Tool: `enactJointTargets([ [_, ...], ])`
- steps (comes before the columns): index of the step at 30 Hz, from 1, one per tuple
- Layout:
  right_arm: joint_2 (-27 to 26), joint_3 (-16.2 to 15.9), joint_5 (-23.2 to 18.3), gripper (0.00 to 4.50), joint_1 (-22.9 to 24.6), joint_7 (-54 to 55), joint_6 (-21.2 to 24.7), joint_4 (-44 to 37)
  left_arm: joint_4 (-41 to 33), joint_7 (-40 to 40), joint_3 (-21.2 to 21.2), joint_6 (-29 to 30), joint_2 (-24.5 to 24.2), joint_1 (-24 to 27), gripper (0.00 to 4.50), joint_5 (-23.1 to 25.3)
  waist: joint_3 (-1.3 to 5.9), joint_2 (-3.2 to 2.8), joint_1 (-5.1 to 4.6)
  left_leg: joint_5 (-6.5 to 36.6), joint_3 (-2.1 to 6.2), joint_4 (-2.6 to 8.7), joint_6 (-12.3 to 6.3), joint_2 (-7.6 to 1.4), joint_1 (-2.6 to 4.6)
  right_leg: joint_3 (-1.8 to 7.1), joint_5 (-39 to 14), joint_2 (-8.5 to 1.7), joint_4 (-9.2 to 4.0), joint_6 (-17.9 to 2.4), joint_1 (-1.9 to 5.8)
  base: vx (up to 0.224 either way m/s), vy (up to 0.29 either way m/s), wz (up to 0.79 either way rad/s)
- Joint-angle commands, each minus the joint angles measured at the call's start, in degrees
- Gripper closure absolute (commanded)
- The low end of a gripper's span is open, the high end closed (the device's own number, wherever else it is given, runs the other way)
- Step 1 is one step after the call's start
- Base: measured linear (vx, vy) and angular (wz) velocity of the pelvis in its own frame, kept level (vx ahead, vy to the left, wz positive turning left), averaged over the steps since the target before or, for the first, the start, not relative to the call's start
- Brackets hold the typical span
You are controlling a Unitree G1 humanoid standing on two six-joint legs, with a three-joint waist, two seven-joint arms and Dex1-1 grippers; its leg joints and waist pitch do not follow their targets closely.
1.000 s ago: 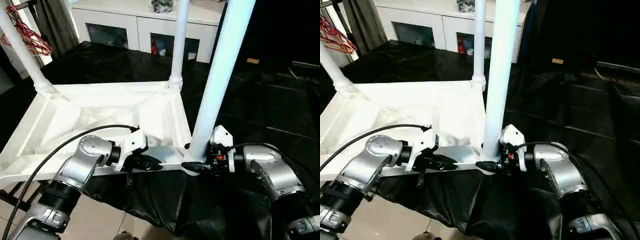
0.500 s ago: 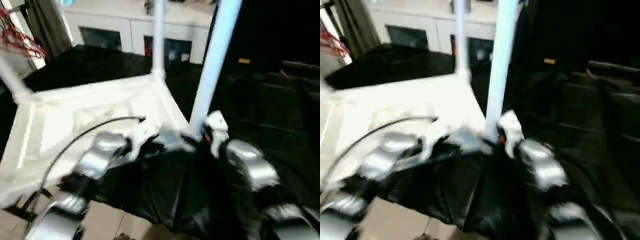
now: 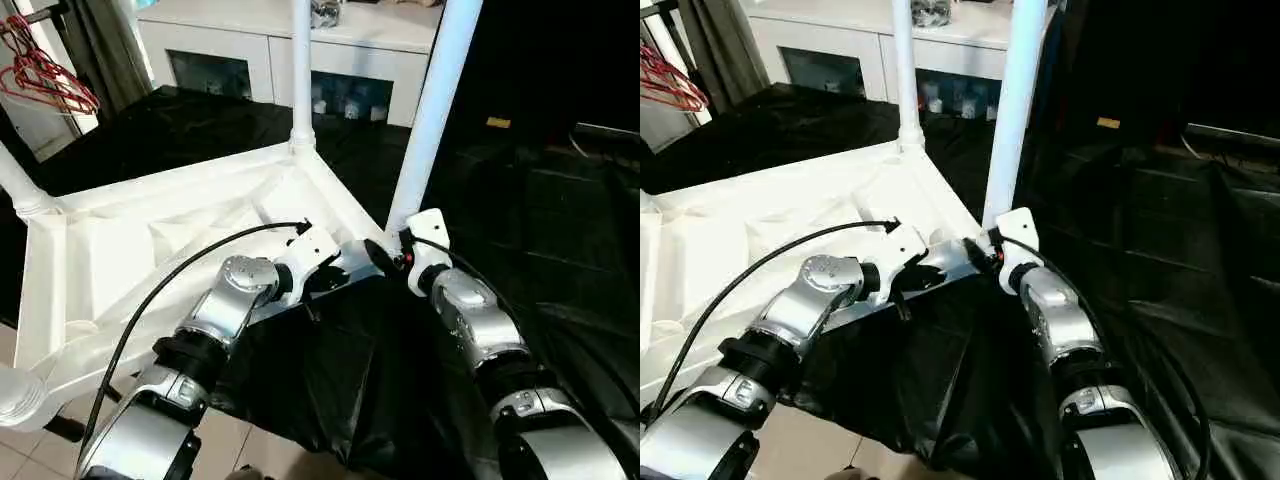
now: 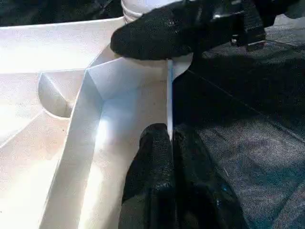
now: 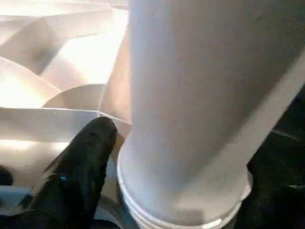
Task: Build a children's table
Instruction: Rotate leg to tighten
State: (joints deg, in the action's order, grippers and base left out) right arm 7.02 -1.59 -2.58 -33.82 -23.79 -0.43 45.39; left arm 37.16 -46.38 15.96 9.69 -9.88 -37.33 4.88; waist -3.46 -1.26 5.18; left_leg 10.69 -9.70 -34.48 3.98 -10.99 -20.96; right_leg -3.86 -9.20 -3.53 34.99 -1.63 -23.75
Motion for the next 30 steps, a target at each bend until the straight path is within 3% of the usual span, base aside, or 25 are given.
enactJointTargets([
  [1,-0.86,-4.08,-0.26,0.61,0.28,-7.19,-1.67,-0.24,-2.66,-1.87,0.1,-3.74,0.8,-0.11,4.5,-1.97,4.32,0.56,0.07,10.06,0.36,3.83,-2.74,-1.6,0.12,2.6,-16.74,-4.64,-4.68,-9.92,3.53,0.0,0.0,0.0],
  [9,4.49,-4.66,-2.13,0.61,1.68,-20.76,-3.45,-3.59,-6.64,-9.96,0.49,-5.09,-2.83,2.83,4.5,-4.26,4.33,0.65,0.16,9.04,0.32,3.75,-4.4,-1.9,-0.02,2.56,-13.94,-4.51,-4.27,-11.46,3.6,0.0,0.0,0.0],
  [15,8.02,-5.58,-2.85,0.61,3.62,-28.86,-3.64,-6.54,-9.05,-14.55,0.26,-5.97,-5.07,4.48,4.5,-6.01,4.3,0.77,0.28,9.6,0.26,3.75,-4.3,-1.96,0.05,2.58,-14.82,-4.53,-4.24,-11.57,3.53,0.0,0.0,0.0],
  [20,12.99,-7.52,-5.26,0.61,8.19,-39.03,-1.18,-13.87,-14.79,-22.23,0.35,-4.27,-8.49,7.82,4.5,-9.36,4.12,0.7,0.79,9.88,0.19,3.83,-5.06,-2.2,0.02,2.61,-16.22,-4.47,-4.43,-10.87,3.31,0.0,0.0,0.0],
  [25,14.92,-7.99,-6.2,0.61,10.06,-42.45,0.05,-16.85,-15.95,-24.5,0.35,-3.84,-9.97,8.9,4.5,-10.01,3.92,0.89,0.87,11.63,0.26,4.01,-4.11,-2.11,0.3,2.56,-20.87,-4.45,-4.94,-9.59,3.11,0.0,0.0,0.0],
  [30,16.02,-8.47,-6.78,1.05,11.14,-44.77,1.89,-18.96,-17.53,-26.53,0.47,-2.78,-11.14,9.79,4.5,-10.49,3.96,0.67,1.23,11.32,0.31,4.04,-3.81,-2.18,0.4,2.73,-20.72,-4.47,-4.92,-9.24,2.99,0.0,0.0,0.0],
])
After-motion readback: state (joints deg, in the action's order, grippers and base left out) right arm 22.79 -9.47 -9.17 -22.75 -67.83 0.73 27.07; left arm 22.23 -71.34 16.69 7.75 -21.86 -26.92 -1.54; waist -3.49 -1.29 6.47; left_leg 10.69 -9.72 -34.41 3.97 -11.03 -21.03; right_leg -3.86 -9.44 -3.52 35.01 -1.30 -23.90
